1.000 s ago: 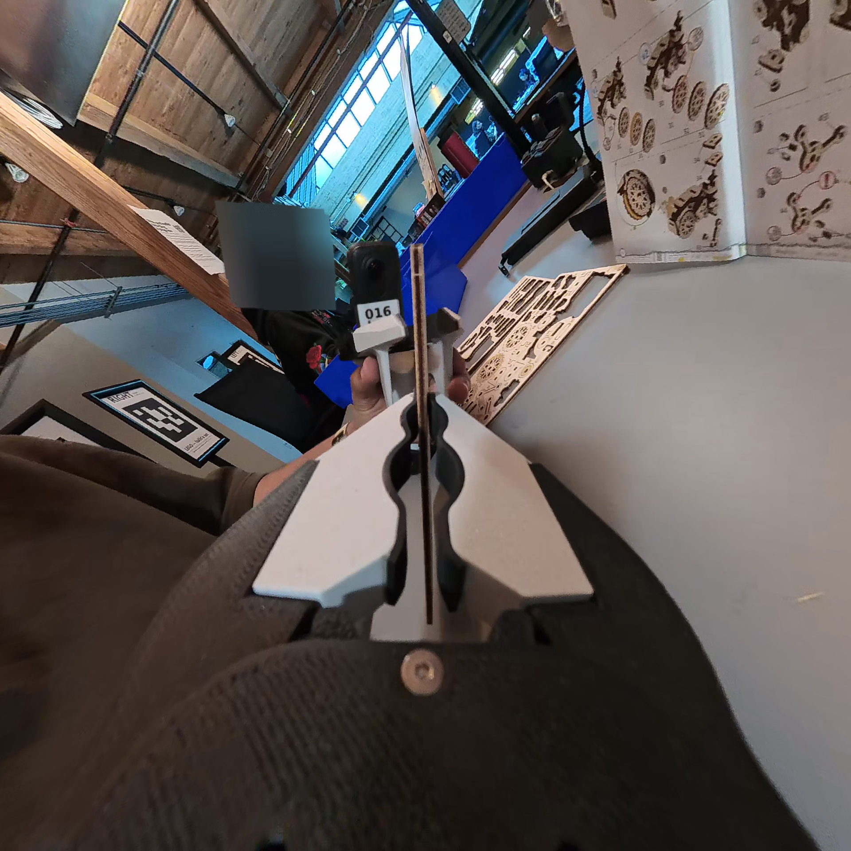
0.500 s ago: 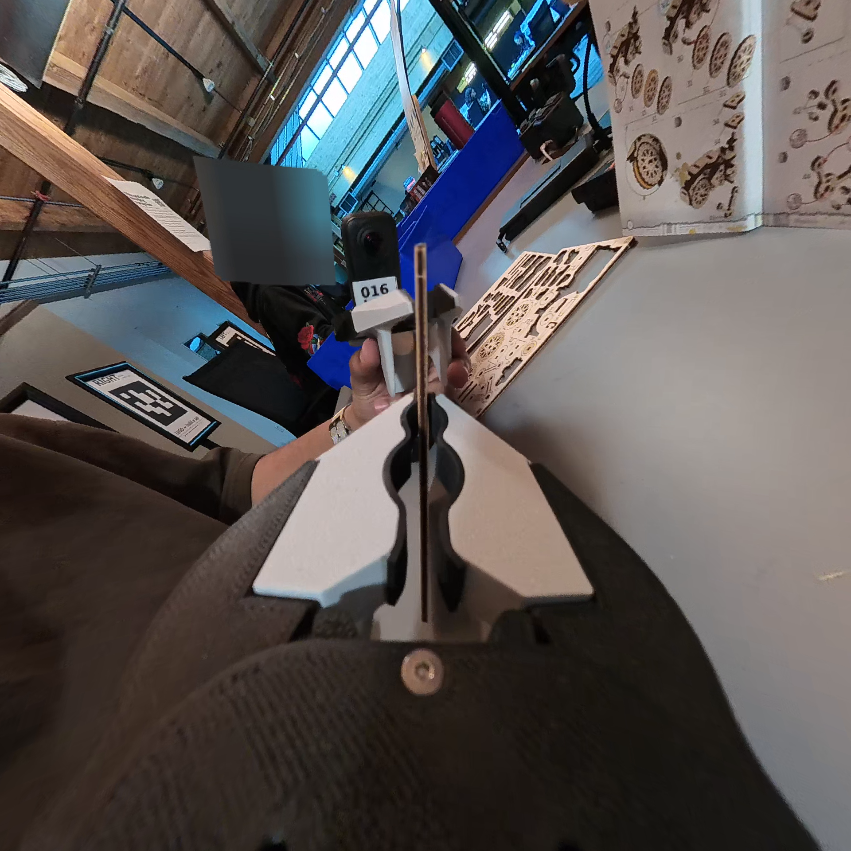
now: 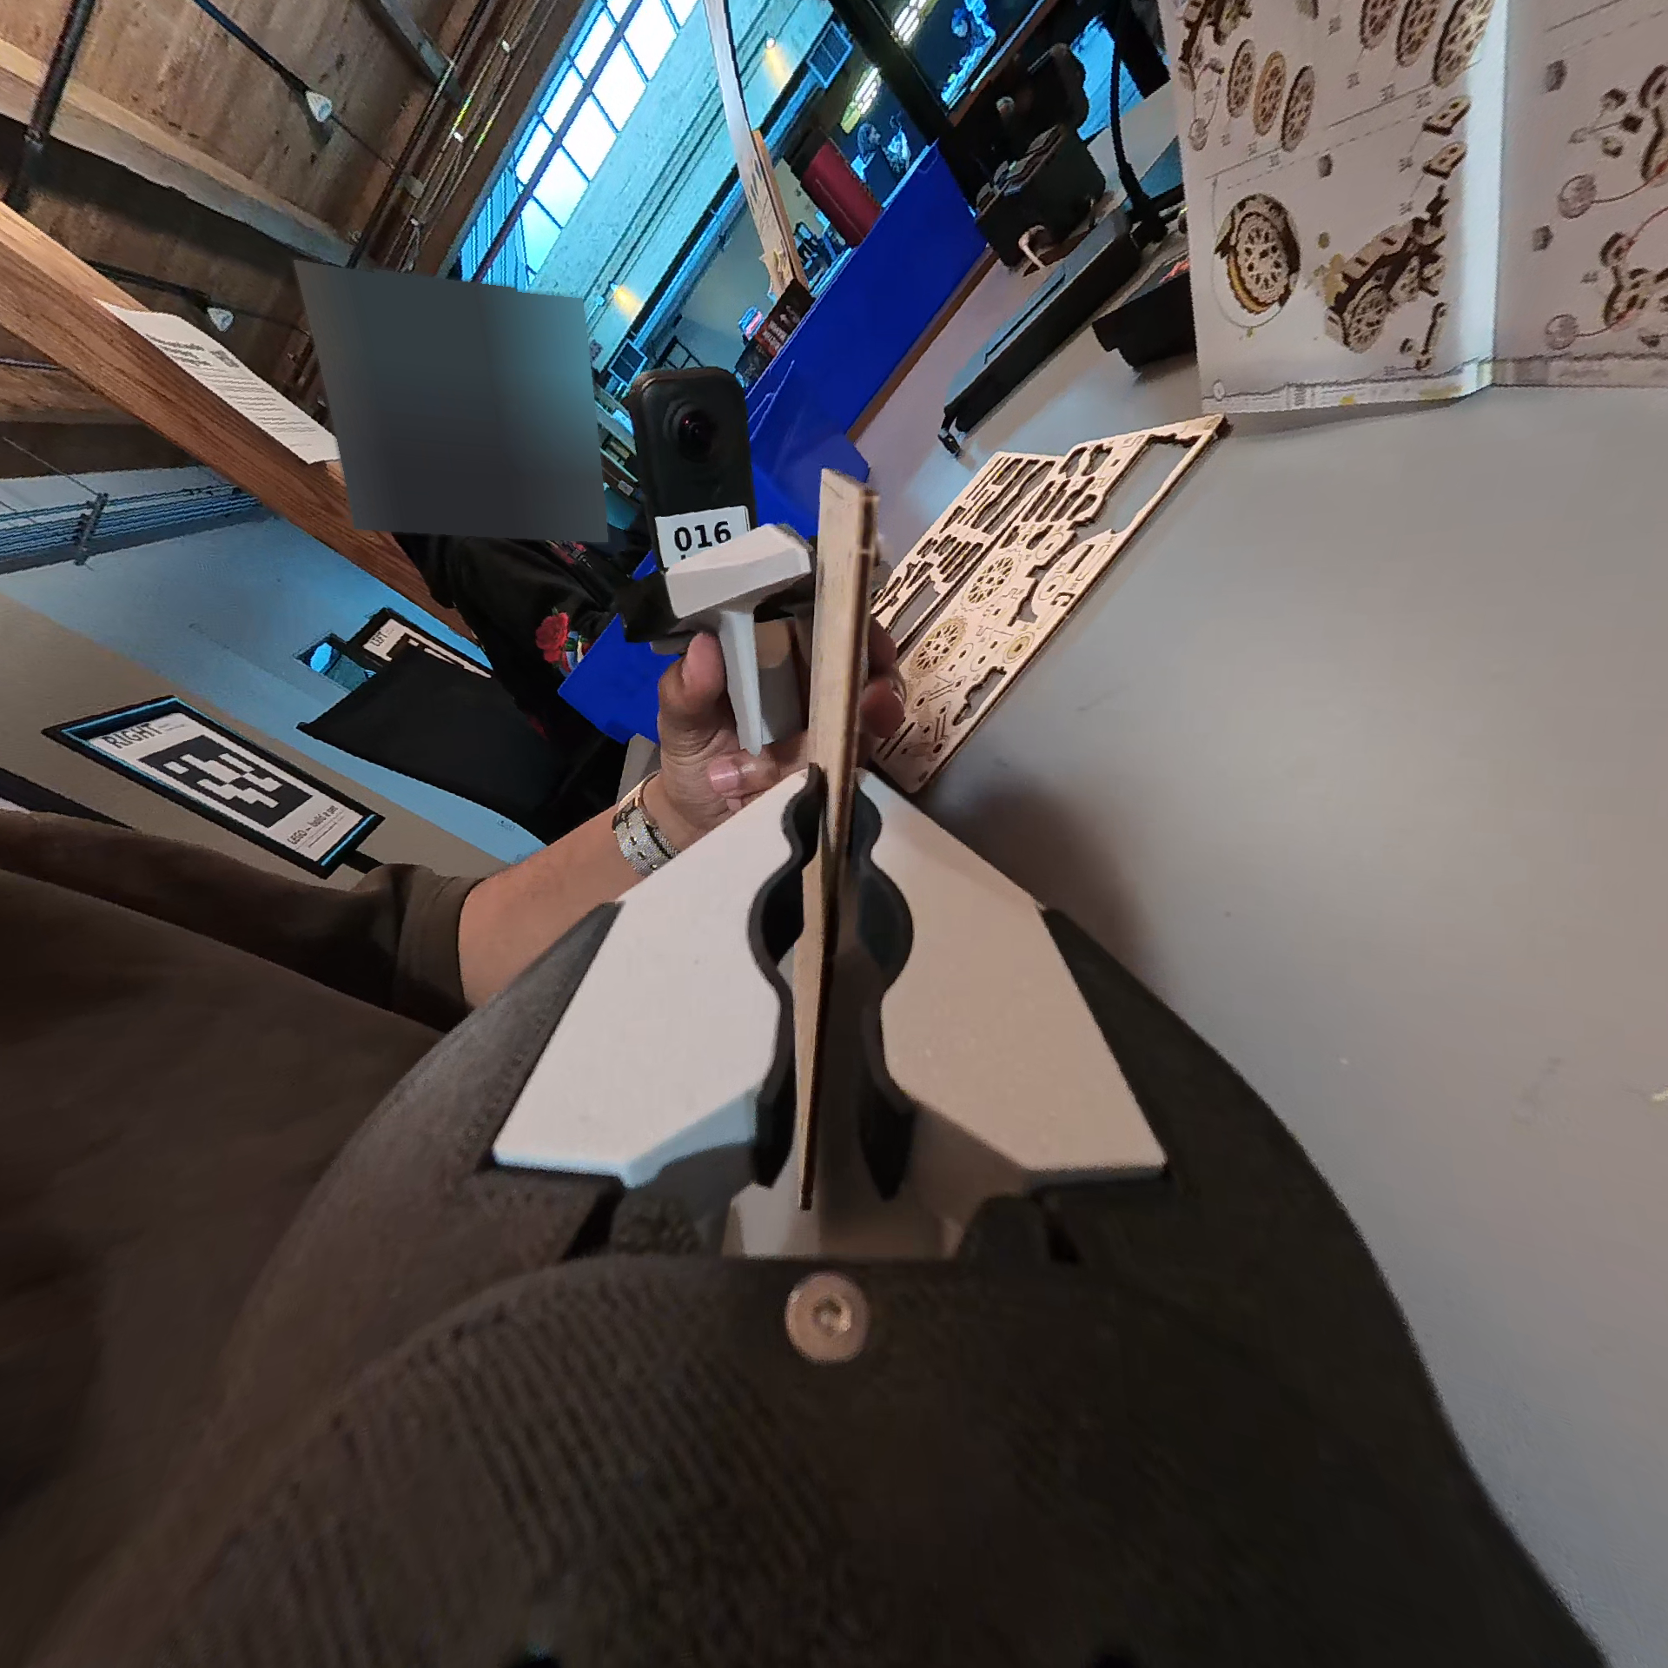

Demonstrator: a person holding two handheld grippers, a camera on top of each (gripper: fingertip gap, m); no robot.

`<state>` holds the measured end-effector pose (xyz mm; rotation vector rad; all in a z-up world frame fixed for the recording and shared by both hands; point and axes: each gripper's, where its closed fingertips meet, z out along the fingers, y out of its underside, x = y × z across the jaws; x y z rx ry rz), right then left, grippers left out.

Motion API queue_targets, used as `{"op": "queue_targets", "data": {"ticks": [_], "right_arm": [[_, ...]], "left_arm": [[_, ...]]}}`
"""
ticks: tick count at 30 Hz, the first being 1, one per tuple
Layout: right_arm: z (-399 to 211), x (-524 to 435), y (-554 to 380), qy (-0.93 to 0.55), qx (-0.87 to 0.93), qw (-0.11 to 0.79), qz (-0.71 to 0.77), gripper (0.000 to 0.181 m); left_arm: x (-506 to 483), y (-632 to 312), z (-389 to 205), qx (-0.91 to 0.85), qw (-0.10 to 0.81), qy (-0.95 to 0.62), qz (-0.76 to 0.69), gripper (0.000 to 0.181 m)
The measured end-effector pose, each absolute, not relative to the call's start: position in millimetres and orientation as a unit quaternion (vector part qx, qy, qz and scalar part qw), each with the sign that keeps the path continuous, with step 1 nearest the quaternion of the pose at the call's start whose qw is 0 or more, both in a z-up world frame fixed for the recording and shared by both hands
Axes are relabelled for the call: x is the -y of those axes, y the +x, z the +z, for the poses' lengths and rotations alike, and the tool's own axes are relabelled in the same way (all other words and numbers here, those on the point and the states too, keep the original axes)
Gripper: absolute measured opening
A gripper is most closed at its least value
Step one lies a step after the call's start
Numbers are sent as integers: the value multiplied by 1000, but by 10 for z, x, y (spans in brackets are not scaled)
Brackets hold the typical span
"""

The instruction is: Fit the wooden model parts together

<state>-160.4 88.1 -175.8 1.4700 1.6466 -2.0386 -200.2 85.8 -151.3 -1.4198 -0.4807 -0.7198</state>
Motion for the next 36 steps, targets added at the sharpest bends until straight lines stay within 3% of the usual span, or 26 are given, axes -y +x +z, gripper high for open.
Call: {"op": "queue_targets", "data": {"ticks": [36], "right_arm": [[-1782,-922,-1634,506,-535,59,-674,3]], "left_arm": [[-874,-1999,-1538,217,666,-634,-328,13]]}}
